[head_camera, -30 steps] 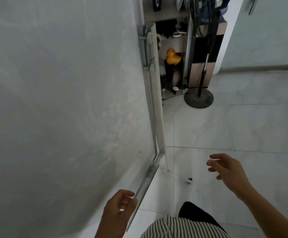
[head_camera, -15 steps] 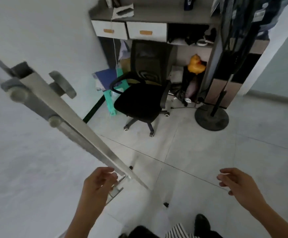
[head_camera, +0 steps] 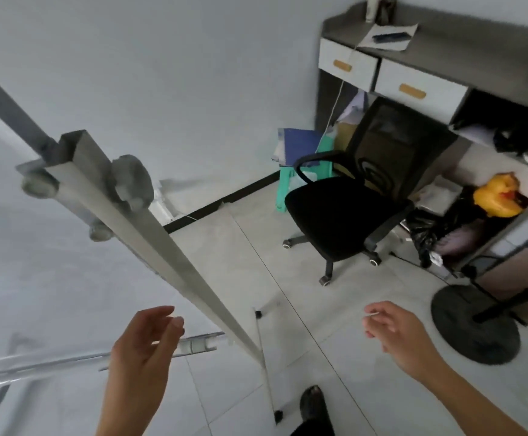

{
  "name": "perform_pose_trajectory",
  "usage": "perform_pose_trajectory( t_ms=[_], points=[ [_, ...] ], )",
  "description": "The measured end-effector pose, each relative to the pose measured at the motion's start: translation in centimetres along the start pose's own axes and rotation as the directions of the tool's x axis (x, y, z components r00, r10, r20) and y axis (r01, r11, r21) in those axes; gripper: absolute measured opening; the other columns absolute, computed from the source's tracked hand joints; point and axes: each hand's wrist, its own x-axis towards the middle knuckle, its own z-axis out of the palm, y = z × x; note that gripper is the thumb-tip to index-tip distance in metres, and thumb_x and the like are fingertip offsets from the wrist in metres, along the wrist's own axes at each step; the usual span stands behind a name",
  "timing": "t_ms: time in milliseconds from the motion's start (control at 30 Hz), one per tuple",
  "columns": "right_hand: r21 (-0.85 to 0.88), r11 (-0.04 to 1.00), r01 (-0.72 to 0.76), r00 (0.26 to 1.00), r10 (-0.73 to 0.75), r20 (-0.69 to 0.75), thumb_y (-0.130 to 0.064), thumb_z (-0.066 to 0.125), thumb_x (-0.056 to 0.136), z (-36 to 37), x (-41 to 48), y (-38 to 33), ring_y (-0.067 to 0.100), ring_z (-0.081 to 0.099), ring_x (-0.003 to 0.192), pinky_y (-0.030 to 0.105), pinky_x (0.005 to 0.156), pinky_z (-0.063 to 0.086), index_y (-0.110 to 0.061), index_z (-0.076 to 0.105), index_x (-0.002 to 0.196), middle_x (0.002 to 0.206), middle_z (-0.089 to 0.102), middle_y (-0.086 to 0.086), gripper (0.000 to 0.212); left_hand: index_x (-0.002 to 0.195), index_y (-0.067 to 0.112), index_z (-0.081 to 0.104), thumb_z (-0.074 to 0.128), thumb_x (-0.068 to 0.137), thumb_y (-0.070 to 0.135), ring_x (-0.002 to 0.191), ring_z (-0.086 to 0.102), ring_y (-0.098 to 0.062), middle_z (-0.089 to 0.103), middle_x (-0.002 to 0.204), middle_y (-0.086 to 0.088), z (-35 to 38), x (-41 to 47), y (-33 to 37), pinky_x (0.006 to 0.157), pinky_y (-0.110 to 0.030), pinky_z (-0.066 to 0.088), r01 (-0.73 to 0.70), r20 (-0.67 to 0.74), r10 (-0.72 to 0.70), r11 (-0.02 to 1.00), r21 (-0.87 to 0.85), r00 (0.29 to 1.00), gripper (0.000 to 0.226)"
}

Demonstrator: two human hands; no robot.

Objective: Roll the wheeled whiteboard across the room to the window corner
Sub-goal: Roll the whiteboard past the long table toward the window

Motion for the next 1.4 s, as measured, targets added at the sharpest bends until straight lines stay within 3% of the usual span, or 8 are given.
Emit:
perform_pose_trajectory(
  t_ms=[200,367,500,667,833,1033,1233,1400],
  points=[
    [-0.148,0.969,0.2,0.961,-0.164,0.223,-0.031,0.066,0.084,-0.6,6.9,-5.1,0.007,0.068,0.079,0.03,0.073,0.051,-0.034,0.063,0.092,0.078,0.071,-0.007,0.009,0.098,0.049,0.056,0.062,0.065,0.06,0.087,0.07,-0.015,0.07,0.095,0.013,1.7,1.2,3.9,0.074,-0.042,0.057,-0.085,-0.253,0.078,0.996,-0.017,0.964,0.035],
    [-0.218,0.882,0.417,0.825,-0.266,0.499,-0.03,0.065,0.085,2.4,11.3,-10.8,-0.002,0.065,0.073,0.023,0.072,0.053,-0.031,0.062,0.095,0.083,0.071,-0.009,0.011,0.099,0.053,0.049,0.062,0.067,0.058,0.087,0.067,0.0,0.069,0.098,0.019,1.9,1.9,7.4,0.065,-0.01,0.052,-0.126,-0.441,0.127,0.992,0.033,0.889,0.035],
    [-0.173,0.738,0.652,0.608,-0.373,0.701,-0.037,0.064,0.085,5.6,14.4,-16.2,0.001,0.065,0.077,0.026,0.075,0.055,-0.032,0.06,0.103,0.087,0.071,-0.011,0.019,0.1,0.05,0.046,0.07,0.075,0.038,0.082,0.067,0.0,0.068,0.091,0.022,2.8,2.5,10.1,0.065,-0.01,0.051,-0.136,-0.612,0.155,0.988,0.078,0.776,0.036],
    [-0.049,0.484,0.874,0.252,-0.362,0.898,-0.051,0.063,0.082,9.7,15.8,-20.4,0.007,0.061,0.104,0.027,0.091,0.049,-0.035,0.04,0.132,0.122,0.061,-0.011,0.057,0.106,0.023,0.052,0.071,0.076,0.035,0.079,0.068,-0.005,0.067,0.092,0.009,4.4,3.9,13.0,0.063,-0.019,0.055,-0.021,-0.78,0.08,0.996,0.086,0.621,0.037],
    [0.117,0.281,0.952,-0.004,-0.373,0.928,-0.065,0.062,0.074,15.4,14.4,-21.4,0.021,0.057,0.121,0.038,0.096,0.051,-0.037,0.011,0.145,0.143,0.049,-0.003,0.092,0.106,0.018,0.053,0.072,0.078,0.027,0.081,0.068,-0.013,0.066,0.093,0.008,4.5,4.5,13.3,0.066,-0.022,0.059,0.088,-0.811,0.056,0.987,0.131,0.583,0.035],
    [0.244,0.217,0.945,-0.097,-0.527,0.844,-0.062,0.058,0.079,20.1,12.4,-21.8,0.019,0.07,0.091,0.028,0.08,0.057,-0.024,0.034,0.131,0.115,0.066,-0.004,0.068,0.111,0.016,0.054,0.07,0.074,0.034,0.086,0.069,-0.009,0.069,0.097,0.004,2.9,4.8,12.6,0.067,-0.012,0.054,0.112,-0.833,0.045,0.985,0.128,0.551,0.044],
    [0.295,0.173,0.94,-0.174,-0.503,0.847,-0.06,0.059,0.08,26.8,11.9,-24.6,0.019,0.071,0.093,0.024,0.083,0.055,-0.02,0.037,0.131,0.116,0.066,-0.003,0.068,0.114,0.014,0.053,0.068,0.076,0.038,0.089,0.07,-0.016,0.07,0.102,-0.003,-2.1,7.4,9.4,0.072,-0.022,0.059,0.114,-0.873,0.033,0.988,0.101,0.486,0.047],
    [0.272,0.192,0.943,-0.164,-0.443,0.881,-0.055,0.06,0.082,33.5,10.9,-28.8,0.021,0.07,0.096,0.026,0.084,0.053,-0.018,0.037,0.129,0.118,0.066,-0.001,0.063,0.118,0.012,0.05,0.07,0.083,0.027,0.086,0.07,-0.02,0.069,0.1,-0.008,-8.7,10.4,6.6,0.075,-0.038,0.062,0.182,-0.885,0.006,0.978,0.103,0.466,0.042]
  ],
)
